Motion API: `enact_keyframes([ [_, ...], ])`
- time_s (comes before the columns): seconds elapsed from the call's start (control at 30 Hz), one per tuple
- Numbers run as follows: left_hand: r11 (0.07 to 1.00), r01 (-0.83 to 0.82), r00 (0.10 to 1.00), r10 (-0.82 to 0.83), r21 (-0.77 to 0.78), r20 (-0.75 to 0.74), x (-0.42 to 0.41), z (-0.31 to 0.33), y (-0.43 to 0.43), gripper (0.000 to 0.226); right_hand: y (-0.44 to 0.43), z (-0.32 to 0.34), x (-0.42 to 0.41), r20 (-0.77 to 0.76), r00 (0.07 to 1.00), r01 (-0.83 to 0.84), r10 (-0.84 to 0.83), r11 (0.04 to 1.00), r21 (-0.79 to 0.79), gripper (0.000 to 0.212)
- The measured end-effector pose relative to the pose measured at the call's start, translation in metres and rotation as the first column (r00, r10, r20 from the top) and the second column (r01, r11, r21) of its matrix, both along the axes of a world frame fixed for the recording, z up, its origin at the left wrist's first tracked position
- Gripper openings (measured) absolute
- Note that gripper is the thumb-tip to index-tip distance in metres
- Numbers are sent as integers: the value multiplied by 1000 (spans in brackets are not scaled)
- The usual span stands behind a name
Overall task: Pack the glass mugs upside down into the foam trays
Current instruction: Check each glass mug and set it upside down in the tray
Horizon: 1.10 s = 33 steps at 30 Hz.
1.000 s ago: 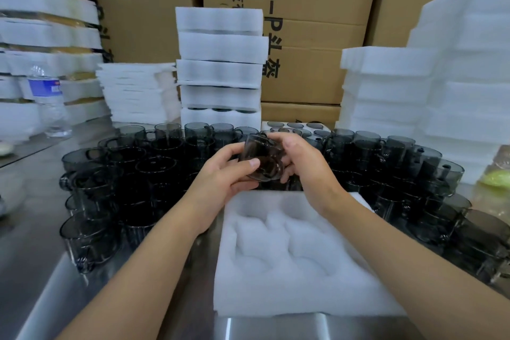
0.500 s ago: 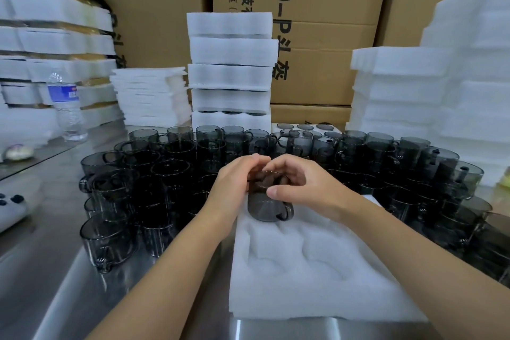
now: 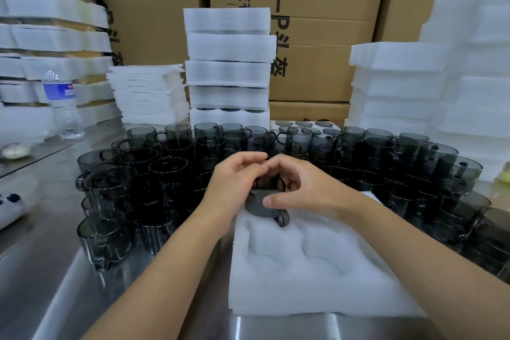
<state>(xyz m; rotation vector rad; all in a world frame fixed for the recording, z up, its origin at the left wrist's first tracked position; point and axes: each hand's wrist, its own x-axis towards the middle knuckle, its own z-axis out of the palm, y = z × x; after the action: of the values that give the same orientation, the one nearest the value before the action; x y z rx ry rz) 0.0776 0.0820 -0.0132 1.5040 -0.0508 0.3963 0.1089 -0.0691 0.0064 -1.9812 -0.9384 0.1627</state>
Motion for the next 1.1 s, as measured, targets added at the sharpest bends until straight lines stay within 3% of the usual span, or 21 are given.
enact_keyframes([
  [0.13, 996, 1, 999, -6, 94, 52, -2, 0, 1, 22, -3, 3, -1, 32, 999, -8, 12, 995, -101, 37],
  [0.27, 946, -25, 998, 4, 323, 66, -3, -3, -1, 26, -5, 4, -1, 117, 993, 56, -29, 969, -241, 28],
  [0.37, 893, -17, 998, -12, 449, 61, -4, -5, -1, 25, -8, 2, 1, 117, 993, 68, -33, 947, -313, 33],
  [0.67, 776, -74, 994, 10, 626, 105, -9, -5, -1, 18, -14, 0, 6, 84, 996, 21, 2, 960, -278, 27],
  [0.73, 632, -293, 953, 130, 717, 275, -12, -4, -1, 10, -13, 0, 6, 83, 997, 21, 2, 962, -272, 29],
  [0.8, 367, -626, 780, 291, 688, 555, -15, 2, 5, 3, -13, -1, 6, 75, 997, 43, -23, 963, -268, 38],
  [0.87, 203, -794, 600, 415, 574, 684, -17, 9, 18, 6, -13, -1, 7, 63, 997, 60, -44, 959, -276, 44],
  [0.93, 123, -826, 520, 547, 551, 657, -20, 16, 36, 14, -13, -1, 7, 55, 997, 64, -51, 957, -284, 45],
  [1.0, 56, -779, 492, 672, 625, 553, -24, 18, 49, 22, -14, -1, 7, 53, 997, 64, -52, 957, -281, 45],
  [1.1, 45, -655, 495, 780, 754, 384, -30, 18, 55, 29, -14, -2, 8, 56, 997, 67, -54, 958, -278, 44],
])
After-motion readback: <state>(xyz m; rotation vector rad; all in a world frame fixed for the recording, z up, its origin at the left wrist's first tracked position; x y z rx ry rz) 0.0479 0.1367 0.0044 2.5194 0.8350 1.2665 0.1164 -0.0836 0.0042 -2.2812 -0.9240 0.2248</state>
